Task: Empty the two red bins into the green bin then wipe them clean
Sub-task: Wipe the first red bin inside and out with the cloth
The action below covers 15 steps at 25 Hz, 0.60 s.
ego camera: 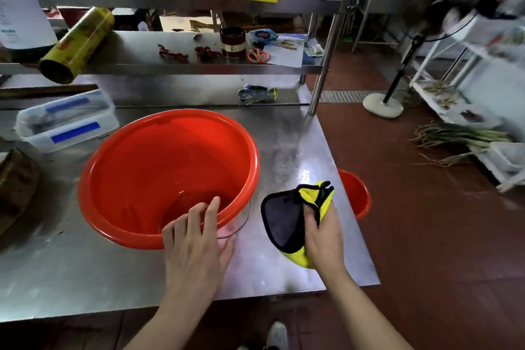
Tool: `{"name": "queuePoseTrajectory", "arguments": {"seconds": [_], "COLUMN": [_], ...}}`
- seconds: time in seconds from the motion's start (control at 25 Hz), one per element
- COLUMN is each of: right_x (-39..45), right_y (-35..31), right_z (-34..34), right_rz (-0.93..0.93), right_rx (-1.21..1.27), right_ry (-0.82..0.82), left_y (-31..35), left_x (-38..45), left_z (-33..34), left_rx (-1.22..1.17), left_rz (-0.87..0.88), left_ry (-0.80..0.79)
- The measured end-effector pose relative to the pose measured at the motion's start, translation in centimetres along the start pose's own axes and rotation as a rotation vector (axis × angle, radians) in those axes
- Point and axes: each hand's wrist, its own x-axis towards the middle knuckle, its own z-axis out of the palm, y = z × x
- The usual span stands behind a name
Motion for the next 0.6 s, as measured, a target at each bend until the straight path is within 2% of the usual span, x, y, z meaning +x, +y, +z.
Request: {"name": "queuePoseTrajectory", "arguments": {"seconds": [0.12, 0.2, 0.24, 0.36, 0.4, 0.48, 0.6], "right_x": [-0.6, -0.9, -1.0, -1.3, -1.5, -1.7, -1.5], "right_y": [-0.9, -1.9, -2.5, -4.3, -4.7, -5.3, -5.3], "right_z": [-0.9, -1.8, -2.3, -3.3, -3.4, -3.7, -3.8], "right_rz": [-0.009, 0.003, 0.004, 0.055, 0.075, 0.071, 0.044], "right_rx": [0.037, 0.077, 0.107, 0.193, 0.210, 0.205, 0.177], "right_ry": [0.046, 0.078, 0.093, 0.123, 0.124, 0.118, 0.069], "left_y": [1.7, 3.4, 4.2, 6.6, 7.2, 8.3, 9.6], "left_x": [0.8, 1.0, 1.0, 1.5, 1.9, 2.9, 3.8], "left_z": [-1.1, -1.4, -1.0, 0.7, 1.3, 2.1, 2.2], "left_rx": [-0.185, -0.423, -0.577, -1.051, -1.212, -1.453, -1.632], "left_rz": [0.149, 0.168, 0.081, -0.369, -0.482, -0.639, -0.703], "left_ry": [0.075, -0.080, -0.246, -0.779, -0.848, -0.854, -0.887]}}
